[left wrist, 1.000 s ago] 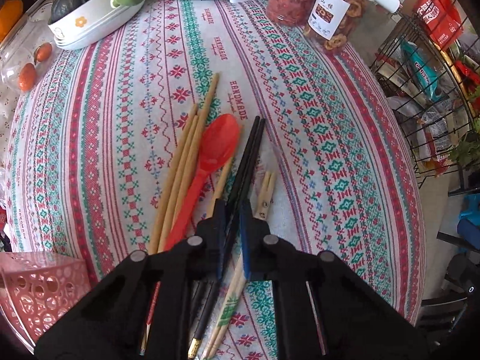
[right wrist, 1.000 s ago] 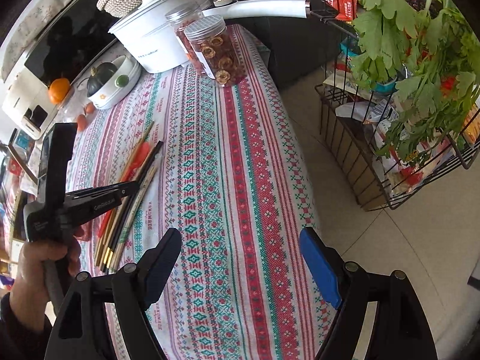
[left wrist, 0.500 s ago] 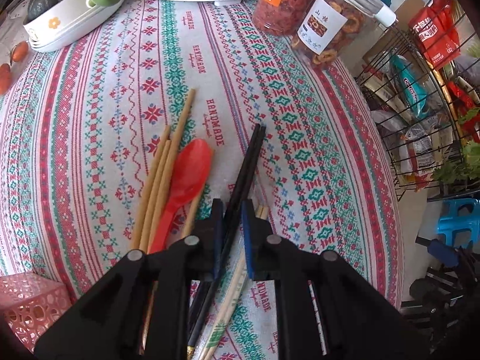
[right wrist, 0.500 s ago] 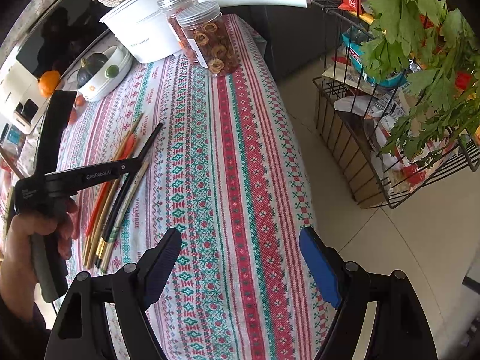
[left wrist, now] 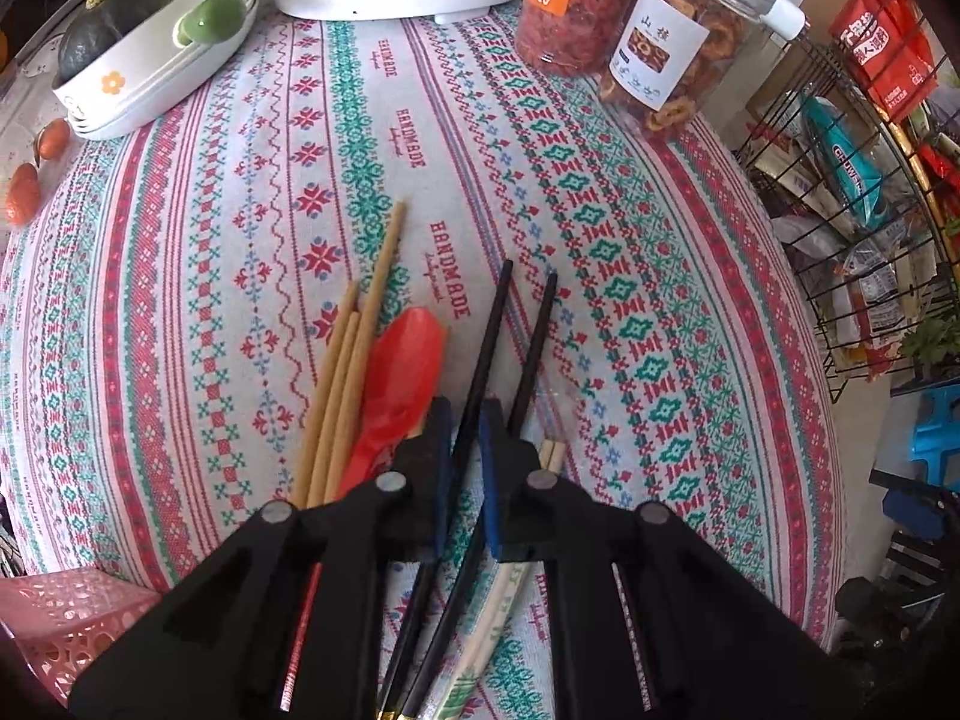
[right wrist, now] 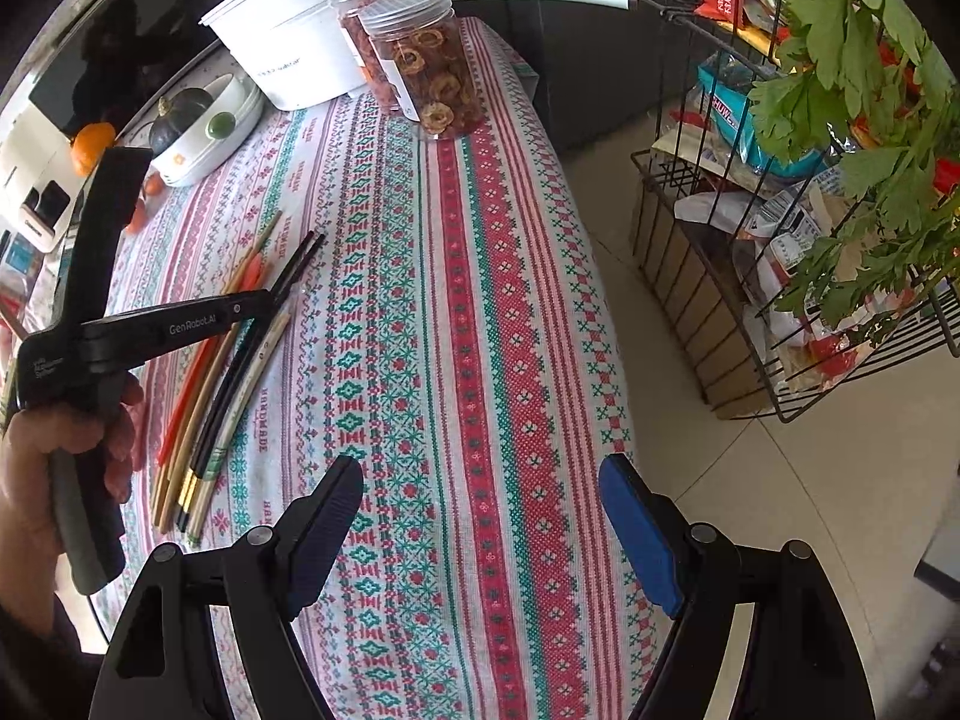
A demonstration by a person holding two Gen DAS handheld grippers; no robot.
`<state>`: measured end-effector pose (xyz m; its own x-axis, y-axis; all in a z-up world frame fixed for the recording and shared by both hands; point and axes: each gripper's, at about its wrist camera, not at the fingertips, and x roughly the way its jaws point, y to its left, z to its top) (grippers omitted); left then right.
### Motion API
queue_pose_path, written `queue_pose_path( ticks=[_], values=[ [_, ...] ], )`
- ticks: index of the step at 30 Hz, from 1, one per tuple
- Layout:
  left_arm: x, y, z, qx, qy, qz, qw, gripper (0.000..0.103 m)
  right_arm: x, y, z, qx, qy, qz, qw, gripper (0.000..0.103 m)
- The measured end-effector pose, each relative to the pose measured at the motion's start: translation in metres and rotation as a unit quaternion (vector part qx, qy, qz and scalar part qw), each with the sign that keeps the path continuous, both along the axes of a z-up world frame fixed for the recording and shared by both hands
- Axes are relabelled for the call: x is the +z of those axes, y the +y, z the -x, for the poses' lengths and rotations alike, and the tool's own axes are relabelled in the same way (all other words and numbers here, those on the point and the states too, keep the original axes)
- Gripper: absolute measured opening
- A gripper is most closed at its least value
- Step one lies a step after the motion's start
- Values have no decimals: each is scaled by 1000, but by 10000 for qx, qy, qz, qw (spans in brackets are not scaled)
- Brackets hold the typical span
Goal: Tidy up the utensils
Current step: 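Lift the black chopstick with left while right grasps the other black chopstick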
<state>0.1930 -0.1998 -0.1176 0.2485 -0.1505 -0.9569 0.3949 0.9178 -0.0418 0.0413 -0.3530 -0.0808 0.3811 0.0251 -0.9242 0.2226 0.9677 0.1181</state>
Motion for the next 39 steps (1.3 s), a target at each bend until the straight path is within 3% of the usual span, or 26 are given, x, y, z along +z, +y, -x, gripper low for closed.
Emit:
queue_pose_path(
  ticks=[5, 10, 20, 25, 27, 30, 32, 34, 39],
  values=[
    [-1, -13, 2, 8, -64, -131, 9999, 8, -2, 0, -1, -3, 42, 28, 10000, 82],
    [15, -6, 32, -393, -210, -76, 9990, 6, 4, 6, -2, 71, -77, 35, 9999, 82],
    [94, 85, 97, -481, -816, 767, 9925, 6, 2, 40, -22, 265, -120, 58, 9996, 82],
    [119, 136, 128, -502, -1188, 993, 9867, 6, 3, 64, -41, 350, -271, -120, 9989, 81],
    [126, 153, 137, -452, -1321, 1101, 9841, 6, 1, 73, -51, 325, -309, -257, 9987, 76],
    [132, 178, 142, -294, -1418, 1315, 9807, 6, -4, 85, -67, 339, -322, -455, 9979, 55],
    [136, 187, 139, -219, -1355, 1461, 9797, 6, -10, 95, -79, 385, -316, -541, 9973, 35],
    [140, 195, 140, -182, -1428, 1524, 9778, 6, -18, 105, -91, 468, -254, -595, 9968, 26],
    [145, 220, 144, -32, -1387, 1750, 9747, 6, -33, 122, -113, 507, -180, -615, 9967, 19]
  ],
)
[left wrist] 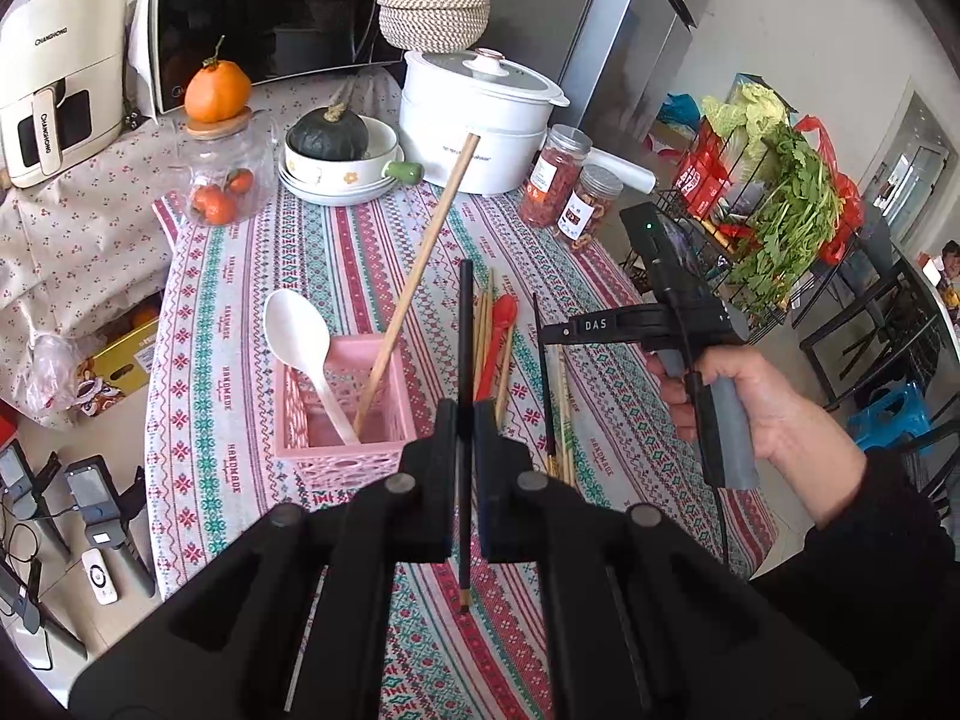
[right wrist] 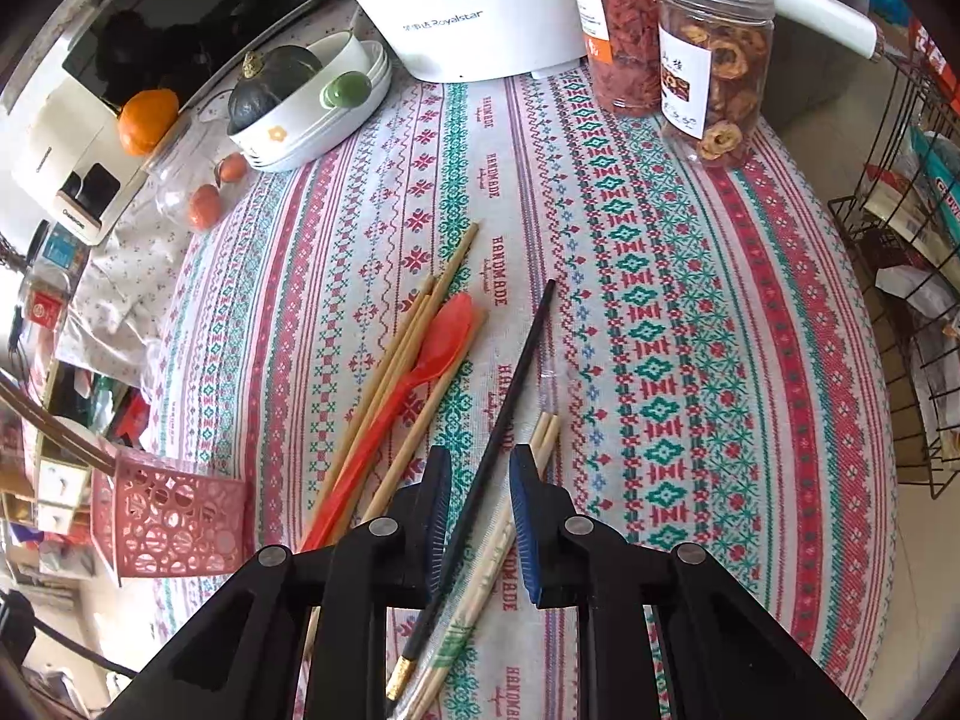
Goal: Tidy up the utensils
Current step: 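Lift the black chopstick with left while right grasps the other black chopstick, then lower both black chopsticks into the pink basket and open both tools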
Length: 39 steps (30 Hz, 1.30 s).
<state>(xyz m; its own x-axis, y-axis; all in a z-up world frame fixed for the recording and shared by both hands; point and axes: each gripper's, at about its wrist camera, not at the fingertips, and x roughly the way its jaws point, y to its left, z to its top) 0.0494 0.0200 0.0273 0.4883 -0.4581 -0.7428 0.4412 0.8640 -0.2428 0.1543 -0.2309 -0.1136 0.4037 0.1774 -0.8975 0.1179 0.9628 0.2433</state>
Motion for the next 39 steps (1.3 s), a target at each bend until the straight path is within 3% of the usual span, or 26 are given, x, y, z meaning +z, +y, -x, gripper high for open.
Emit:
queue_pose_path(
  ticks=[4, 8, 13, 17, 24, 31, 39],
  values=[
    [0, 13, 2, 61, 32, 94, 9999, 6, -9, 10, -15, -13, 43, 229, 9997, 18],
    [0, 23, 4, 138, 30, 110, 9998, 6, -23, 18, -23, -116, 273, 857, 9959, 13],
    [-3, 30, 4, 276, -7, 72, 9996, 7, -23, 37, -21, 53, 88, 1494, 9887, 10],
    [-1, 33, 4, 356, -49, 97, 9993, 6, -18, 34, -13, -6, -57, 1017, 9948, 6],
    [16, 38, 12, 456, -409, 112, 9981, 6, 45, 44, 35, 247, -1029, 678, 9921, 5],
    [40, 43, 22, 517, -803, 346, 9948, 6, 105, 46, 98, 391, -1947, 407, 9792, 5],
    [74, 54, 29, 918, -1653, 737, 9792, 6, 168, 54, 143, 544, -2937, 319, 9538, 5]
  ],
)
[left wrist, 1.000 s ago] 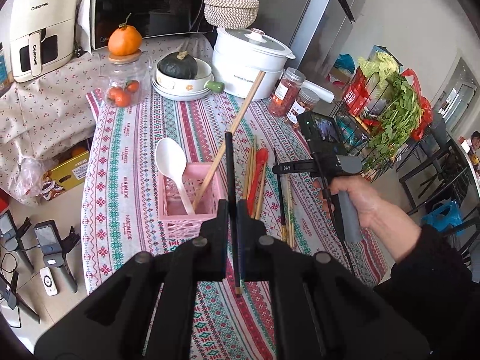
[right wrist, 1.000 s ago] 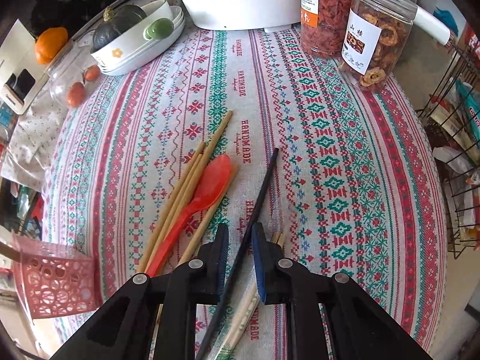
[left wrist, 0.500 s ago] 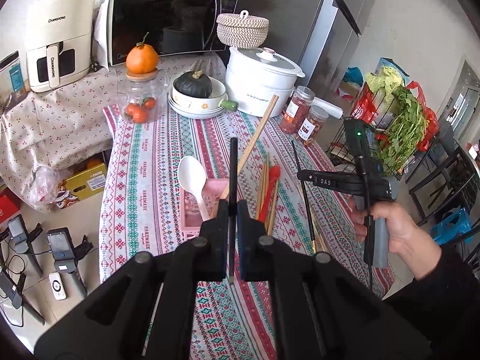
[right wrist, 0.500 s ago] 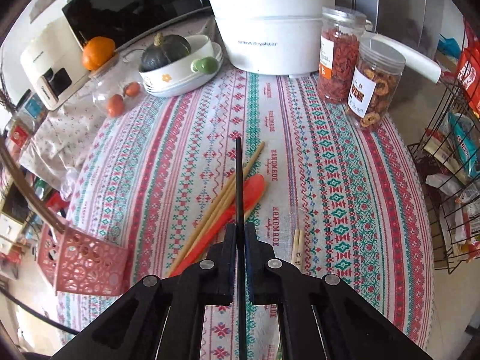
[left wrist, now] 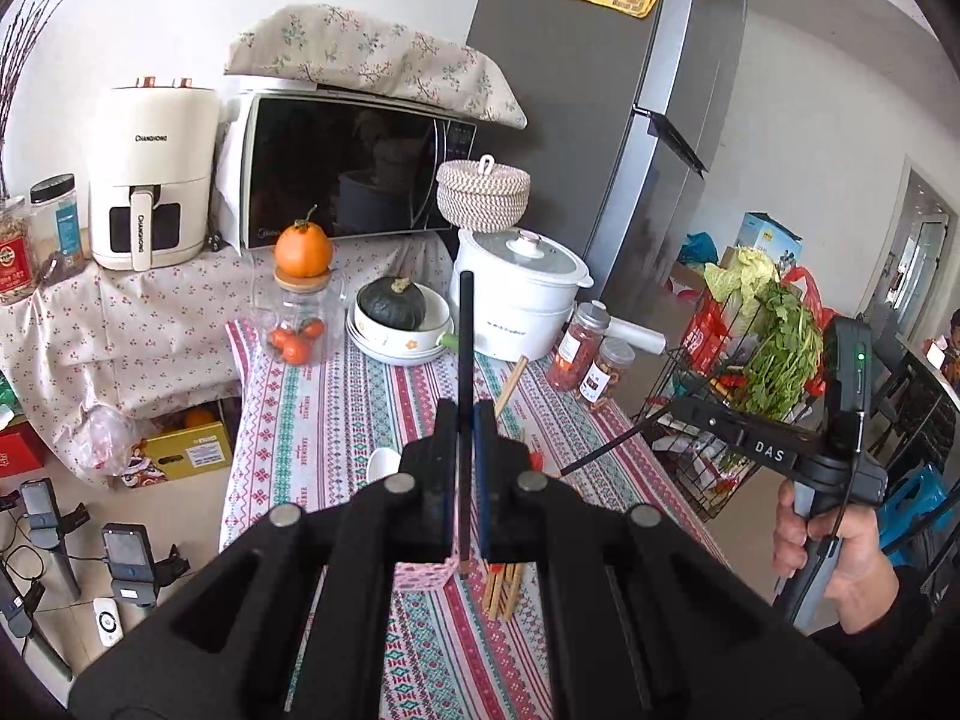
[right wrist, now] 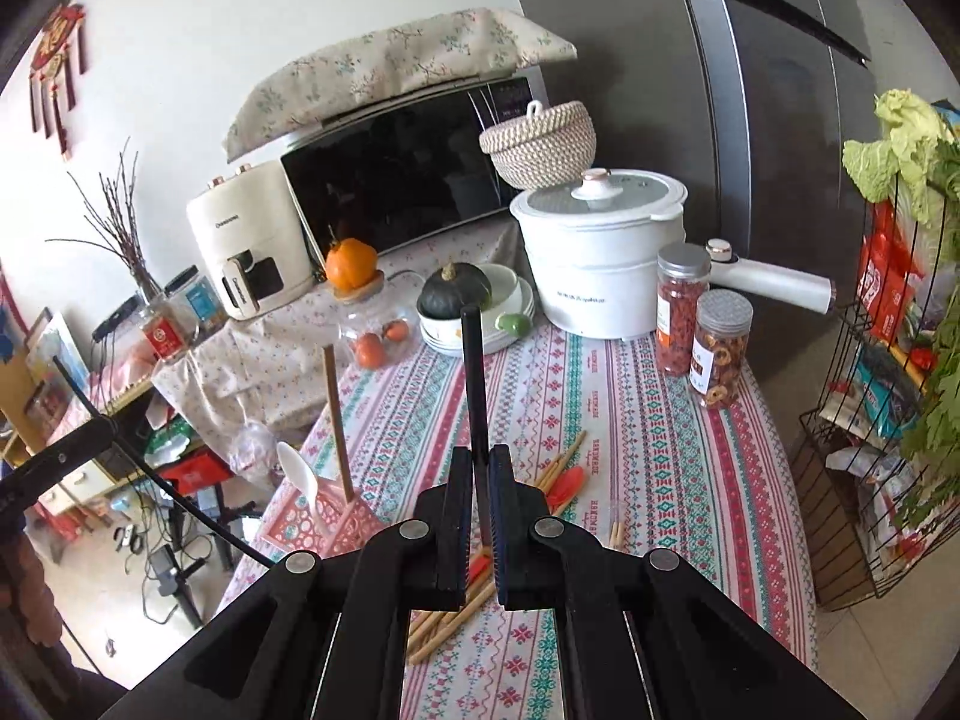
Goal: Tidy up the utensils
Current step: 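Lower both black chopsticks into the pink basket and open both tools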
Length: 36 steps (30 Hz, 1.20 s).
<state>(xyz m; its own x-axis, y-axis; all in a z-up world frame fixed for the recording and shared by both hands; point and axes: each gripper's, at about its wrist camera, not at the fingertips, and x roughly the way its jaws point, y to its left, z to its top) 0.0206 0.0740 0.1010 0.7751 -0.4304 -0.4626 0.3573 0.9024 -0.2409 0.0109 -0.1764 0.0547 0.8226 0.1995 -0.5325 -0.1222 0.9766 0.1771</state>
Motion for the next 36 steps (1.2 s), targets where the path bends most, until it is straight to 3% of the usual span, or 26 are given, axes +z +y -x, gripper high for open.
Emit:
queue_pose_path(
  ticks=[5, 10, 21, 28, 36],
  values=[
    [7, 3, -9, 314, -290, -23, 9991, 6, 30, 12, 6, 229, -312, -106, 9992, 5],
    [4, 7, -17, 552, -438, -126, 9974, 6, 41, 29, 6, 475, -425, -154, 9978, 5],
    [-28, -1, -52, 567, 85, -433, 9974, 6, 54, 67, -2, 965, -695, -544, 9914, 5],
    [-54, 3, -80, 563, 705, -273, 9955, 6, 28, 86, -33, 1077, -461, -679, 9908, 5],
    [-60, -4, -85, 482, 701, -337, 9958, 7, -5, 91, -60, 1037, 15, -657, 9924, 5]
  ],
)
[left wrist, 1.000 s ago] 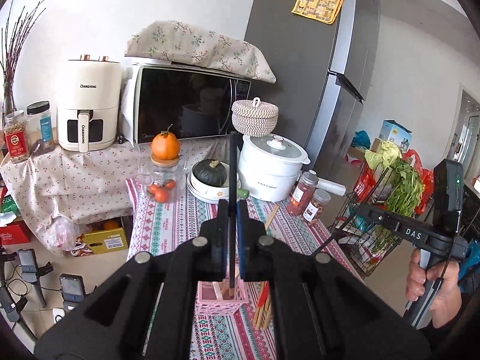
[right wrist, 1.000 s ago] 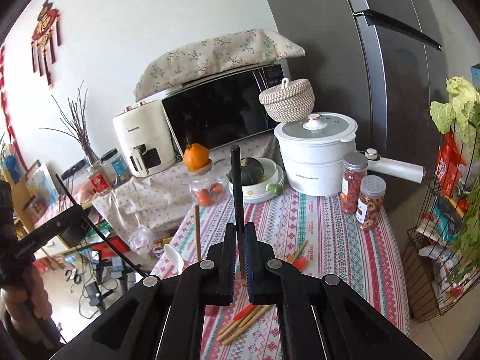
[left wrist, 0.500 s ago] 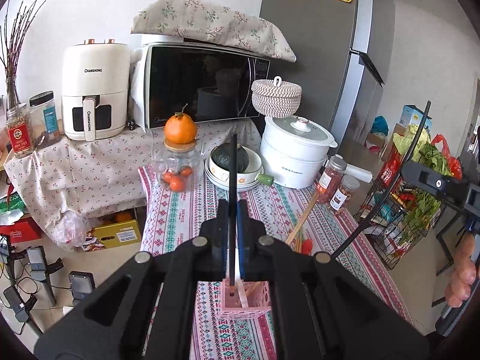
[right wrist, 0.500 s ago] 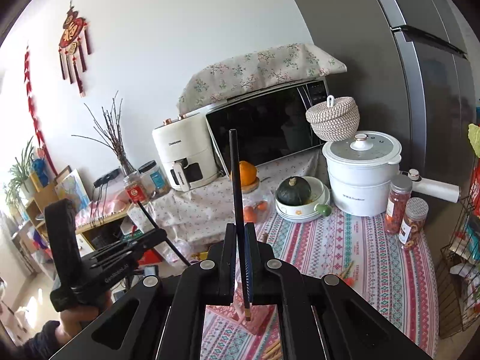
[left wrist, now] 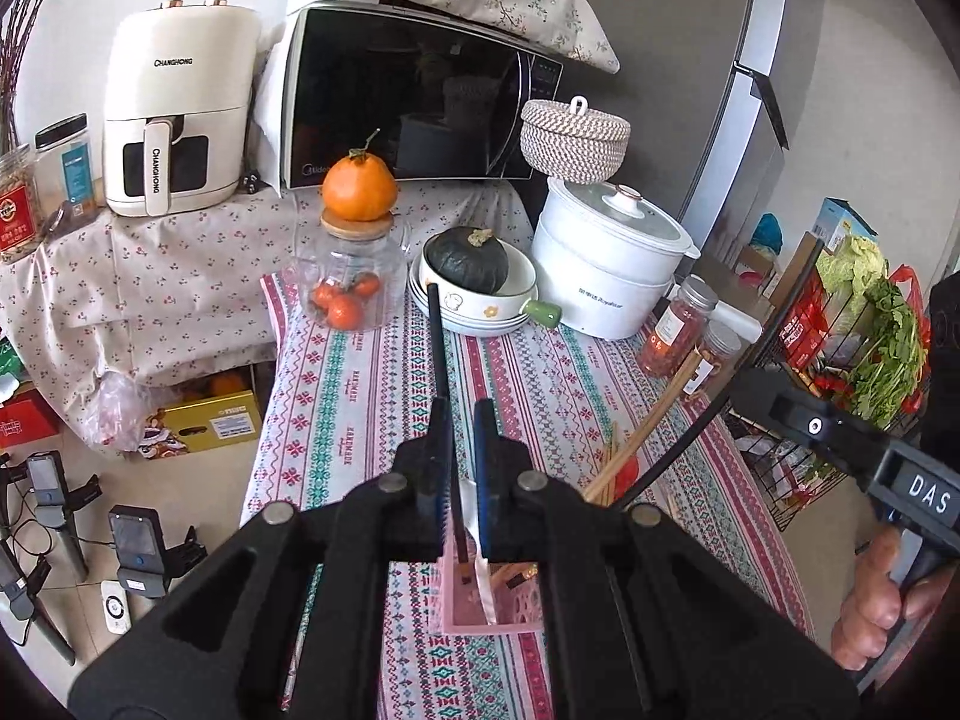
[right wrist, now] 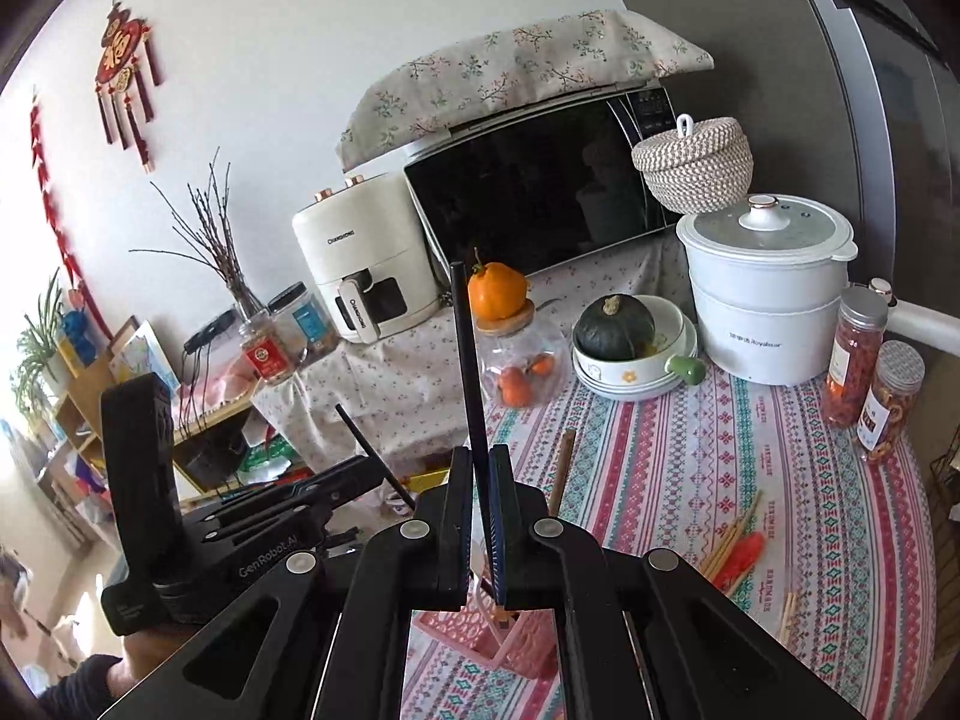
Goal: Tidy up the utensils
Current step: 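Lower both black chopsticks into the pink basket and open both tools, then move the left tool over the remaining wooden chopsticks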
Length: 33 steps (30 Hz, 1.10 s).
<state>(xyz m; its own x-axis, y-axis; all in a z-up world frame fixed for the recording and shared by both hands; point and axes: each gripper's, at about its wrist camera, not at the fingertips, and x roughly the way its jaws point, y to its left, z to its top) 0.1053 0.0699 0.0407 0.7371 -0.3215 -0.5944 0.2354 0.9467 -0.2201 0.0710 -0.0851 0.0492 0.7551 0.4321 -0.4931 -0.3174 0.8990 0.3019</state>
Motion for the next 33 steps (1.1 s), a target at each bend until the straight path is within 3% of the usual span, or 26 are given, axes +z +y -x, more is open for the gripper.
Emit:
queue_pose_path(
  ticks=[5, 12, 15, 20, 26, 33],
  values=[
    [1, -1, 3, -13, -1, -24, 10000, 30, -9, -5, -4, 14, 155, -83, 9998, 7],
    [0, -4, 9, -147, 123, -46, 9998, 41, 1, -28, 6, -195, -53, -254, 9995, 14],
    [-2, -10, 15, -251, 193, -113, 9994, 50, 3, -42, 11, -303, -51, -254, 9992, 21],
    [-6, -25, 29, -496, 359, -321, 9976, 67, 0, -67, 22, -586, 28, -20, 9983, 47],
    [-12, -50, 48, -875, 488, -656, 9928, 77, -17, -108, 36, -977, 507, 159, 9938, 64],
    [-22, -80, 65, -1160, 779, -925, 9859, 85, -43, -154, 54, -1335, 1178, 549, 9825, 77]
  ],
)
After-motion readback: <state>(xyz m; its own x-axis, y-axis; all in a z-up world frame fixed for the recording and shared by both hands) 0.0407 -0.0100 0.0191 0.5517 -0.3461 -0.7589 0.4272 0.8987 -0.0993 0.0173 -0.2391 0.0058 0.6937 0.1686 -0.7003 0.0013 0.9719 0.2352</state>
